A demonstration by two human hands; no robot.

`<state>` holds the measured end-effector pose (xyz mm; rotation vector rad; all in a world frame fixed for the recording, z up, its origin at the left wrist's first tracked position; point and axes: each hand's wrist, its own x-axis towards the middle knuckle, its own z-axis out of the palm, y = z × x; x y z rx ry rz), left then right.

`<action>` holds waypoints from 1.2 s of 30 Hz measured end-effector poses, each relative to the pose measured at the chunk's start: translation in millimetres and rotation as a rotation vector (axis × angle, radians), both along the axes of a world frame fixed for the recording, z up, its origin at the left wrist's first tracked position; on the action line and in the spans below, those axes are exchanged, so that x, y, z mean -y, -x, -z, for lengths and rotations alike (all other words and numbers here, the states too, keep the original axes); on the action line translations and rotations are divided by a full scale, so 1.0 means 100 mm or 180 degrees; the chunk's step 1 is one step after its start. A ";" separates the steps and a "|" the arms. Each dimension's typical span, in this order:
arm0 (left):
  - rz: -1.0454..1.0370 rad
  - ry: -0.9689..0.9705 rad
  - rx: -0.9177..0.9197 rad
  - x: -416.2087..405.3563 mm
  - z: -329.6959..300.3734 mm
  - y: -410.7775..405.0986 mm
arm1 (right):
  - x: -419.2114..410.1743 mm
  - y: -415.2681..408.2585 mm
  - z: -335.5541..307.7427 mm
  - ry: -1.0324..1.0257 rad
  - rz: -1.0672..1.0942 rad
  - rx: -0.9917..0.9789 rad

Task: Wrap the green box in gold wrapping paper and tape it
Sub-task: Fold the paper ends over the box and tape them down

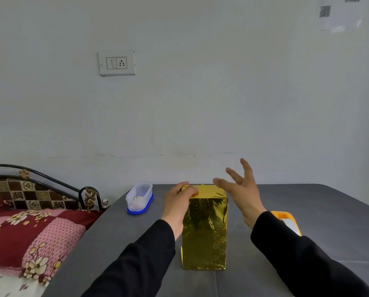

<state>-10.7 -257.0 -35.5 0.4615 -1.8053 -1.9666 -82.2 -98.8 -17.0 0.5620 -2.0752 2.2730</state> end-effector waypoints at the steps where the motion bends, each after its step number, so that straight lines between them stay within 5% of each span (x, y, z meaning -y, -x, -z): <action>1: 0.0008 0.0007 0.0003 0.01 0.00 0.01 | -0.02 -0.01 -0.05 -0.0018 0.0064 -0.0100; 6: -0.0012 -0.0061 -0.0005 0.02 0.02 0.02 | -0.01 -0.02 -0.28 -0.0527 -0.0021 -0.0267; 24: -0.0051 -0.0038 0.0025 0.04 0.05 0.05 | 0.23 0.16 -0.75 -0.1989 -0.0595 0.0720; 36: -0.0051 -0.0086 -0.0024 0.08 0.09 0.09 | 0.30 0.22 -0.72 -0.2265 -0.0512 0.0739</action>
